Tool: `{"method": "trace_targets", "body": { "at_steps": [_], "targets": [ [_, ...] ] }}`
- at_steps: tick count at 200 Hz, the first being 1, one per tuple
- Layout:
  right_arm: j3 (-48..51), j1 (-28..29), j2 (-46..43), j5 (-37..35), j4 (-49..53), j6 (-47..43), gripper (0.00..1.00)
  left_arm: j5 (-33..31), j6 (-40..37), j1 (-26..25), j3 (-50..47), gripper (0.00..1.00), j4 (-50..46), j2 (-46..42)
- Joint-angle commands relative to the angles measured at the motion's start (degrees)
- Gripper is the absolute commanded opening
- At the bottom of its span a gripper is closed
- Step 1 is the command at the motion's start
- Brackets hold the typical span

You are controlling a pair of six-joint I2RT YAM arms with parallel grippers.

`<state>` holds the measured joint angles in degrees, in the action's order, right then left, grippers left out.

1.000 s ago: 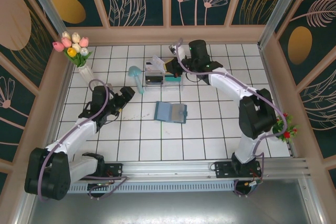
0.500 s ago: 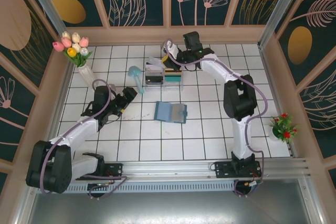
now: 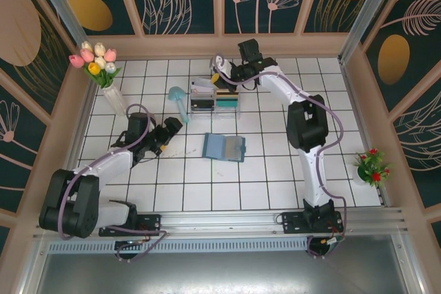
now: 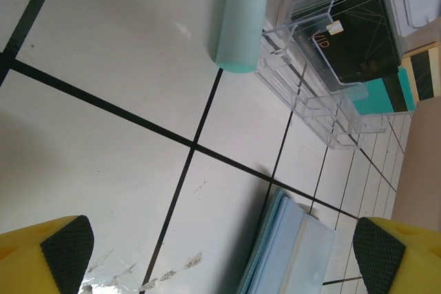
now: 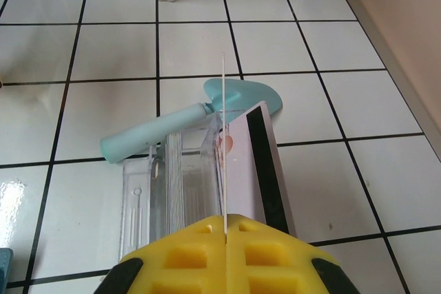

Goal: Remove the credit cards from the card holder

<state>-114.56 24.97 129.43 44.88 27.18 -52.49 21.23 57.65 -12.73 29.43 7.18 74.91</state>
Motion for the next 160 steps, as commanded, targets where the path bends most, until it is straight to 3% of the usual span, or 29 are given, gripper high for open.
{"method": "trace_targets", "body": {
  "at_steps": [1, 120, 160],
  "targets": [
    [-2.8, 0.8, 2.2, 0.2, -0.9, -2.3, 0.00, 1.4, -1.2, 0.3, 1.2, 0.98, 1.3, 0.8],
    [-8.0, 1.4, 7.2, -2.3, 1.4, -4.3, 0.00, 1.9, -1.2, 0.3, 0.2, 0.99, 1.5, -0.6],
    [-8.4, 1.5, 7.5, -1.9, 3.8, -6.0, 0.10, 2.1, -1.4, 0.3, 0.3, 0.99, 1.5, -0.5]
  ]
}}
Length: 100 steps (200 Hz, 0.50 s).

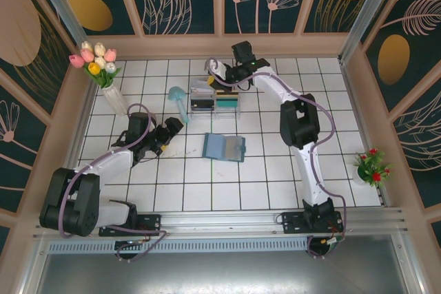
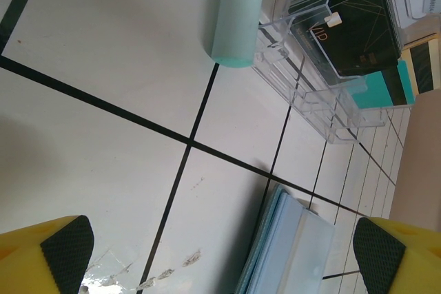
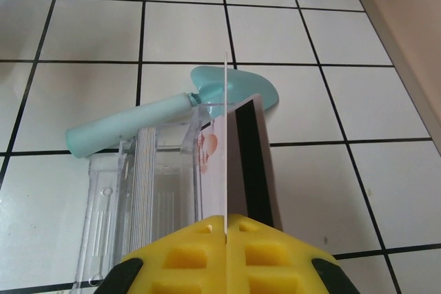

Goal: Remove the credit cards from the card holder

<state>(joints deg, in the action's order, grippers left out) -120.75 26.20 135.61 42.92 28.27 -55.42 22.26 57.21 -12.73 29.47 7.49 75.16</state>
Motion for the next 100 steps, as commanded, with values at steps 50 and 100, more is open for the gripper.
{"method": "trace_targets", "body": {
  "at_steps": [50, 100],
  "targets": [
    [-2.7, 0.5, -0.1, 1.6, 3.3, -2.2, 0.28, 1.5, -1.0, 0.3, 0.3, 0.98, 1.7, -0.4],
    [-2.3, 0.3, -4.5, 1.3, 1.5, 1.6, 0.37, 1.5, -1.3, 0.3, 0.3, 0.99, 1.5, -1.0]
  ]
}}
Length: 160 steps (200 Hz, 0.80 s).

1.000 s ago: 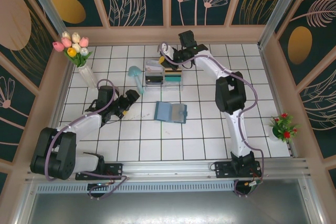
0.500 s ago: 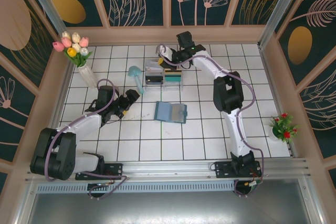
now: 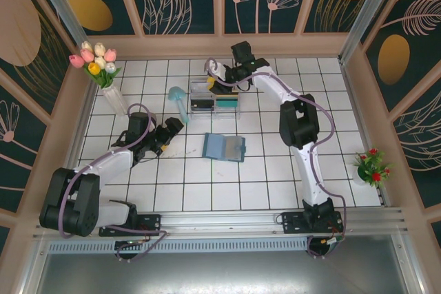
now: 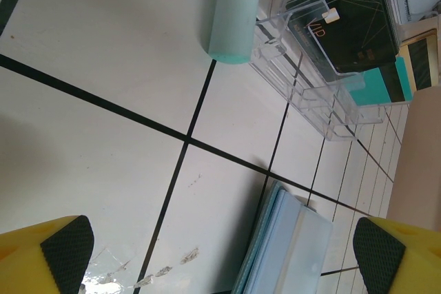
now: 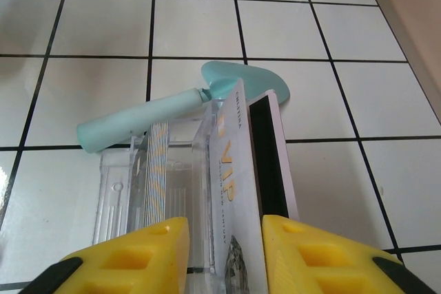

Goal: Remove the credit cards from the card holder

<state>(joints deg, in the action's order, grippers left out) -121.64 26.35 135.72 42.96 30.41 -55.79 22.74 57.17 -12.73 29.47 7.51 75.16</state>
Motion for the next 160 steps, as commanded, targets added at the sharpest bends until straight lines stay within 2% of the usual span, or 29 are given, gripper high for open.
{"method": "trace_targets", "body": {
  "at_steps": [1, 51, 74, 94, 114, 131, 160],
  "targets": [
    [-1.3, 0.1, -4.7, 1.3, -0.7, 2.0, 0.37, 1.0, -1.2, 0.3, 0.3, 0.98, 1.5, -1.0],
    [5.2, 0.1, -12.9, 0.0, -5.5, 10.0, 0.42, 0.6, -4.2, 0.3, 1.0, 0.99, -1.7, -2.6],
    [11.9, 0.7, -18.4, -4.5, -10.9, 17.6, 0.43, 0.5, -6.1, 0.3, 1.8, 0.98, -3.7, -3.3],
    [21.3, 1.4, -25.1, -10.0, -18.9, 27.9, 0.43, 0.4, -6.6, 0.2, 1.6, 0.98, -3.9, -4.3],
    [31.6, 2.8, -32.6, -18.8, -26.8, 39.3, 0.45, 0.4, -6.8, 0.2, 1.2, 0.99, -3.8, -5.4],
    [38.2, 3.8, -38.3, -25.1, -28.5, 50.0, 0.45, 0.3, -7.1, -0.5, 1.2, 0.99, -3.7, -6.0],
    [50.2, 3.9, -48.2, -31.5, -28.2, 70.0, 0.46, -1.0, -7.8, -3.4, 1.9, 0.97, -4.3, -6.2]
  ]
}}
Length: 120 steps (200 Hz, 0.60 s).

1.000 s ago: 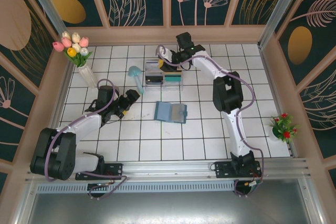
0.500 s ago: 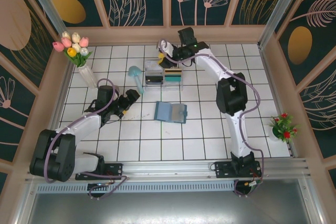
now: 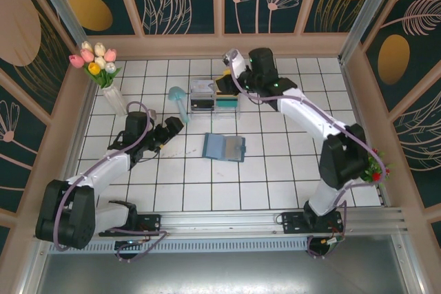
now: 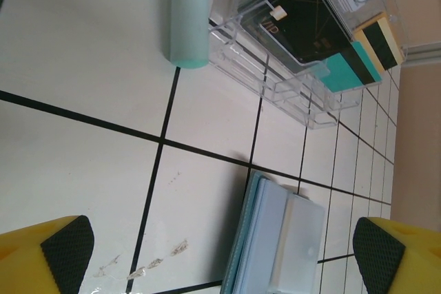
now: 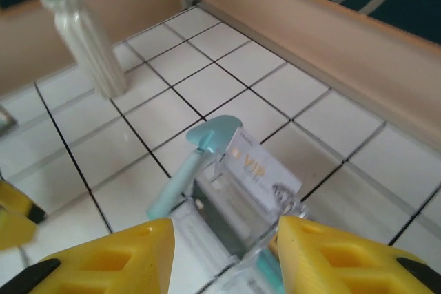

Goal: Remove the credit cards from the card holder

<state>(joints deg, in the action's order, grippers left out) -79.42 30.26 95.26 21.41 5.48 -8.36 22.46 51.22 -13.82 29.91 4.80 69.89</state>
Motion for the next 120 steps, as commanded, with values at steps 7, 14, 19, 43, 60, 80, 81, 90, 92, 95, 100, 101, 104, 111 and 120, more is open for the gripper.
{"method": "trace_targets", "body": {
  "at_steps": [7, 14, 19, 43, 60, 80, 81, 90, 92, 95, 100, 101, 104, 111, 120],
  "targets": [
    [9.9, 0.0, -9.7, -12.4, -0.6, 28.3, 0.52, -1.4, -1.8, -3.3, 1.7, 0.97, -1.7, -0.8],
    [11.0, -0.1, -10.9, -12.9, 2.9, 32.7, 0.53, -2.0, -1.9, -4.5, 2.0, 0.96, -1.8, -0.7],
    [11.7, -0.1, -11.7, -12.5, 5.1, 34.4, 0.53, -2.5, -1.8, -5.4, 2.1, 0.96, -1.7, -0.5],
    [20.8, 1.9, -17.1, -11.3, 6.4, 43.0, 0.54, -4.7, -1.5, -9.5, 3.0, 0.92, -1.5, 0.0],
    [27.9, 3.3, -21.2, -9.5, 4.0, 49.1, 0.60, -4.4, -0.4, -11.4, 3.3, 0.88, -0.3, -0.1],
    [32.9, 4.1, -22.4, -5.4, 1.7, 53.8, 0.67, -2.7, 1.0, -13.5, 3.3, 0.82, 2.2, -0.3],
    [33.1, 4.2, -22.4, -5.2, 1.6, 54.0, 0.67, -2.6, 1.1, -13.6, 3.4, 0.82, 2.3, -0.3],
    [35.0, 5.0, -22.2, -3.7, 0.0, 55.4, 0.69, -2.6, 1.2, -14.8, 3.8, 0.81, 2.6, 0.0],
    [35.3, 5.2, -22.1, -3.7, -0.3, 55.7, 0.69, -2.6, 1.2, -15.0, 4.0, 0.81, 2.6, 0.1],
    [35.8, 5.5, -22.0, -3.7, -0.7, 56.4, 0.69, -2.6, 1.1, -15.4, 4.2, 0.80, 2.5, 0.3],
    [36.5, 5.9, -21.7, -4.0, -1.2, 57.3, 0.69, -2.6, 1.1, -15.9, 4.6, 0.78, 2.4, 0.8],
    [36.7, 6.0, -21.6, -4.0, -1.4, 57.4, 0.69, -2.7, 1.1, -16.0, 4.6, 0.78, 2.4, 0.8],
    [37.0, 6.2, -21.3, -4.1, -1.6, 57.9, 0.69, -2.7, 1.1, -16.3, 4.8, 0.77, 2.3, 1.1],
    [37.8, 6.5, -20.5, -4.0, -2.2, 58.9, 0.69, -2.9, 1.0, -17.1, 5.3, 0.75, 2.2, 1.7],
    [38.4, 6.7, -19.5, -3.8, -2.7, 59.9, 0.68, -3.1, 0.9, -18.1, 5.7, 0.73, 2.2, 2.6]
  ]
}}
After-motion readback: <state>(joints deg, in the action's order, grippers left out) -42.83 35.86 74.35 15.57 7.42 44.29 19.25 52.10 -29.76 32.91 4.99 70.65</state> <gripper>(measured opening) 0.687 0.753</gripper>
